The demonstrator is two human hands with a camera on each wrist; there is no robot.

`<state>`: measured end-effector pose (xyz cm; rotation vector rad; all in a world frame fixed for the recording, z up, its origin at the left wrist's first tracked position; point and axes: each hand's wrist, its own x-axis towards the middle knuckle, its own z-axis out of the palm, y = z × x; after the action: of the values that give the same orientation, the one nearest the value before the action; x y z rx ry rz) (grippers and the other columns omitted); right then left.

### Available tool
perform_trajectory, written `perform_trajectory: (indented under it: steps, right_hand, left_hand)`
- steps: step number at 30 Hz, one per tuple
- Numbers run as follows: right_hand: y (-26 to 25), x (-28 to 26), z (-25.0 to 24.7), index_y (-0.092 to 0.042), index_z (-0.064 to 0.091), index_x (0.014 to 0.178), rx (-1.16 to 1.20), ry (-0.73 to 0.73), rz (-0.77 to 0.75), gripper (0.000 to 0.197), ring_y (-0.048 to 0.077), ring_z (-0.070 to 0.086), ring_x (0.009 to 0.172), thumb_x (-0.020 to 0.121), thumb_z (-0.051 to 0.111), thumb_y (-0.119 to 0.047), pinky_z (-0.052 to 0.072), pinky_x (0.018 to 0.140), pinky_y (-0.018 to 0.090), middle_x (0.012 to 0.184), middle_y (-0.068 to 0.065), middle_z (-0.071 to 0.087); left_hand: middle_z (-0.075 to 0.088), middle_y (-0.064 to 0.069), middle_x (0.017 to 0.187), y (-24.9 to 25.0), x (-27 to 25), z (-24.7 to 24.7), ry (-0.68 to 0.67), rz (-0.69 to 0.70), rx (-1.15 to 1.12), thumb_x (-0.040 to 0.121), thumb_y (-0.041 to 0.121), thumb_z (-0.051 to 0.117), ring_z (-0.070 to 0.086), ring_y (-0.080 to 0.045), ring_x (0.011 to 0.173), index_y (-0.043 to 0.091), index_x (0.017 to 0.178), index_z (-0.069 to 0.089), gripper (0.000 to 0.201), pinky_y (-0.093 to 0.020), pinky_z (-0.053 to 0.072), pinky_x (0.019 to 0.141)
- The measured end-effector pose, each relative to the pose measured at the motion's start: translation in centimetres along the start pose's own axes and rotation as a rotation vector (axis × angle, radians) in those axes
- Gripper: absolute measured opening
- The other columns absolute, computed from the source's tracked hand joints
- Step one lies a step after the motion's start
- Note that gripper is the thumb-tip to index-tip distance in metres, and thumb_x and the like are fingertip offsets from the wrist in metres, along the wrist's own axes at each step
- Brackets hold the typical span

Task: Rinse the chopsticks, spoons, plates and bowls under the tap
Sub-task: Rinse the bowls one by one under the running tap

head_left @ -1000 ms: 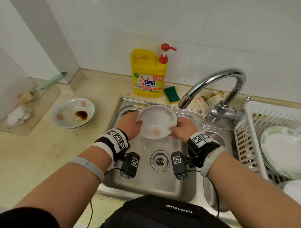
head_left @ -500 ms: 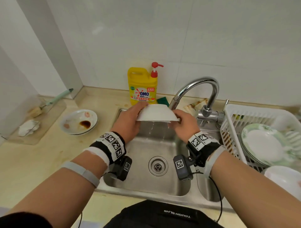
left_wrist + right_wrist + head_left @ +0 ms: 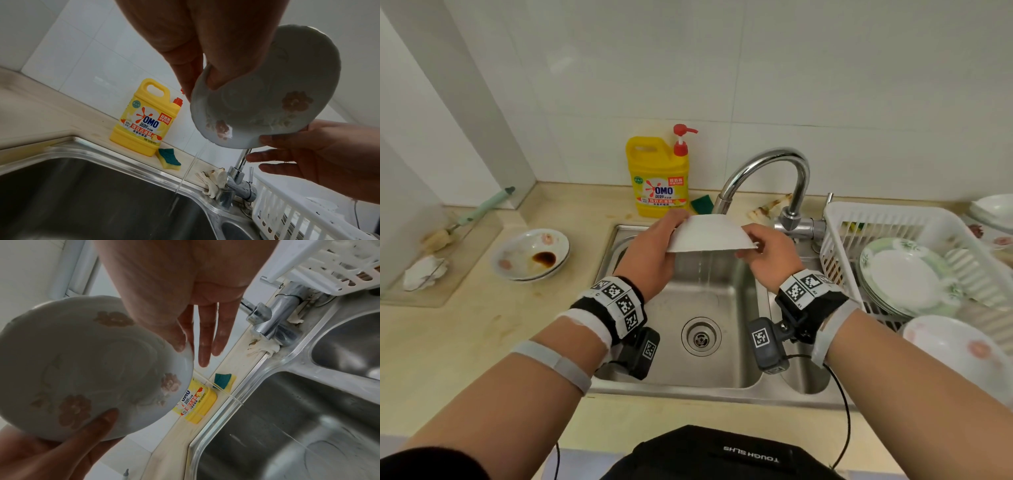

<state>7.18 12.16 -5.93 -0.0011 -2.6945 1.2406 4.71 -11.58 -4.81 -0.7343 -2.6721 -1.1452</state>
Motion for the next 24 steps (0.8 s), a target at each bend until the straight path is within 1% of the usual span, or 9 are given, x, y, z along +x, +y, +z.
perform_trajectory:
  steps: [4,6,9,11,15,17,20,22,24]
  right_hand:
    - [0.8,-1.1,-1.6,-0.021,0.072,0.114,-0.012,0.050,0.021,0.028,0.009,0.061,0.090,0.093,0.064,-0.004,0.038,0.073,-0.001,0.098,-0.009,0.069]
    - [1.4,-1.8,-2.9,-0.020,0.072,0.115,-0.005,0.084,0.045,0.027,0.003,0.059,0.087,0.093,0.065,-0.005,0.037,0.072,-0.004,0.099,-0.010,0.069]
    - [2.6,-3.0,-5.4,-0.020,0.072,0.115,0.070,0.118,0.077,0.026,0.002,0.064,0.094,0.092,0.070,-0.010,0.043,0.082,0.005,0.103,-0.010,0.072]
    - [3.7,-3.8,-7.5,-0.020,0.073,0.114,0.139,0.144,0.107,0.023,0.007,0.068,0.098,0.093,0.071,-0.013,0.052,0.091,0.020,0.104,-0.009,0.074]
    - [6.7,-5.8,-12.0,-0.019,0.074,0.107,0.174,0.227,0.142,0.014,0.021,0.071,0.093,0.093,0.071,-0.018,0.058,0.090,0.043,0.098,0.000,0.075]
    - [8.2,-7.2,-14.8,-0.018,0.073,0.110,0.217,0.262,0.166,0.015,0.025,0.071,0.095,0.096,0.066,-0.017,0.061,0.086,0.045,0.100,0.008,0.072]
    - [10.4,-9.7,-19.6,-0.014,0.070,0.111,0.224,0.327,0.198,0.015,0.029,0.070,0.095,0.100,0.061,-0.012,0.064,0.081,0.041,0.096,0.010,0.062]
    - [11.7,-11.6,-22.8,-0.017,0.069,0.102,0.172,0.345,0.232,0.012,0.032,0.069,0.092,0.101,0.059,-0.010,0.064,0.078,0.040,0.089,0.009,0.057]
    - [13.4,-13.2,-25.6,-0.026,0.065,0.083,0.010,0.343,0.303,0.021,0.034,0.067,0.088,0.099,0.061,-0.013,0.064,0.076,0.042,0.082,0.006,0.055]
  left_hand:
    - [0.064,0.001,0.125,1.6,0.1,1.0,-0.004,0.029,-0.001,0.091,0.000,0.060,0.060,-0.016,0.107,0.026,0.139,0.046,0.056,-0.029,0.047,0.094]
    - [0.062,0.005,0.125,2.9,0.3,1.7,-0.018,0.030,0.004,0.092,0.002,0.060,0.058,-0.012,0.105,0.025,0.140,0.046,0.054,-0.026,0.045,0.092]
    - [0.063,0.001,0.129,4.7,0.8,3.4,-0.058,0.071,-0.036,0.091,0.005,0.060,0.063,-0.020,0.110,0.027,0.140,0.044,0.056,-0.039,0.051,0.097]
    - [0.063,-0.001,0.131,6.3,1.2,4.8,-0.076,0.069,-0.041,0.091,0.003,0.059,0.063,-0.023,0.114,0.029,0.139,0.042,0.057,-0.044,0.052,0.100]
    - [0.064,0.001,0.130,10.8,1.8,7.9,-0.115,0.076,-0.106,0.097,0.009,0.058,0.062,-0.014,0.109,0.024,0.140,0.041,0.049,-0.033,0.052,0.094]
    - [0.064,0.003,0.128,13.4,2.0,9.9,-0.158,0.083,-0.146,0.098,0.014,0.059,0.061,-0.010,0.105,0.026,0.142,0.039,0.049,-0.029,0.053,0.089]
    - [0.065,0.002,0.128,17.2,2.2,13.8,-0.242,0.110,-0.155,0.097,0.025,0.065,0.065,-0.012,0.103,0.030,0.144,0.035,0.056,-0.031,0.057,0.087]
    - [0.063,0.004,0.130,19.7,2.3,16.5,-0.320,0.103,-0.161,0.094,0.033,0.069,0.065,-0.012,0.104,0.029,0.145,0.037,0.060,-0.033,0.058,0.089]
    - [0.059,0.010,0.128,21.9,2.4,19.1,-0.399,0.058,-0.159,0.091,0.041,0.072,0.060,-0.008,0.110,0.027,0.144,0.042,0.063,-0.030,0.053,0.093]
